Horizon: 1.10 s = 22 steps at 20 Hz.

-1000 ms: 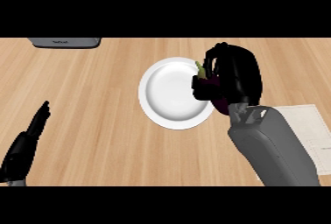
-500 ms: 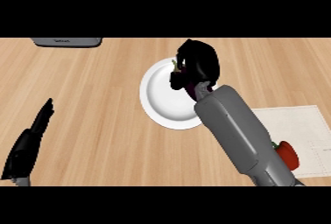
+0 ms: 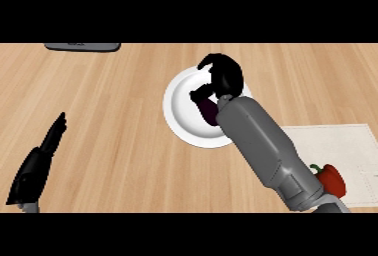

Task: Pick the eggplant from the placemat and place it in the plate

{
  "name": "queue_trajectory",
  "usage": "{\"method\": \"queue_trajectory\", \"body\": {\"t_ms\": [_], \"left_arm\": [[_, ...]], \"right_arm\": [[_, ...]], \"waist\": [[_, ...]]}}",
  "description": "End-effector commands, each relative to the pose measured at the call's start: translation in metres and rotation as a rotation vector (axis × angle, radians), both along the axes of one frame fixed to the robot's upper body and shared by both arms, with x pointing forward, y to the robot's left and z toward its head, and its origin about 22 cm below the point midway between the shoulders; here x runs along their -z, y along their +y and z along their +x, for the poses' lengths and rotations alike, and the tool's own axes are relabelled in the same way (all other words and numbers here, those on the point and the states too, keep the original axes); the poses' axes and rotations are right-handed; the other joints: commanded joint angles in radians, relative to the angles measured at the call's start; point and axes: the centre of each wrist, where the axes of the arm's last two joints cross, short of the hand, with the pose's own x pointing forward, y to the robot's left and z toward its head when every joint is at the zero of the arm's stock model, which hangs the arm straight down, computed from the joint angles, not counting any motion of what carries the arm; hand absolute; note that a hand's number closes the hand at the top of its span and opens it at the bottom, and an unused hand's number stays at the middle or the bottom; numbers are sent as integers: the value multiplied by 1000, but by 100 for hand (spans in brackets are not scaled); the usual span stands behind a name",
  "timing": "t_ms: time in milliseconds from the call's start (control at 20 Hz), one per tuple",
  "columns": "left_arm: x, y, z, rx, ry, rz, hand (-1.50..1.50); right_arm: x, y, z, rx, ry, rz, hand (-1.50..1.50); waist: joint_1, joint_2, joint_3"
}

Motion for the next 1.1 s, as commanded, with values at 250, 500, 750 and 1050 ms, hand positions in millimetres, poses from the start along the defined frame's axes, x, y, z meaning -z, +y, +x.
{"method": "queue_trajectory", "body": {"t_ms": [250,500,750,1050], "left_arm": [[4,15,-8,-9,12,3,0],[-8,13,-13,-49,15,9,0],[13,1,-12,-58,12,5,0],[14,11,-16,-59,16,-5,0]], "right_arm": [[14,-11,4,82,-206,205,-150],[4,-24,6,233,-308,310,-150],[3,-71,-2,297,-378,481,-150],[10,-150,-38,233,-470,568,-150]], "waist": [[-12,-1,1],[-35,-11,1],[-52,-11,1],[-58,-13,0]]}}
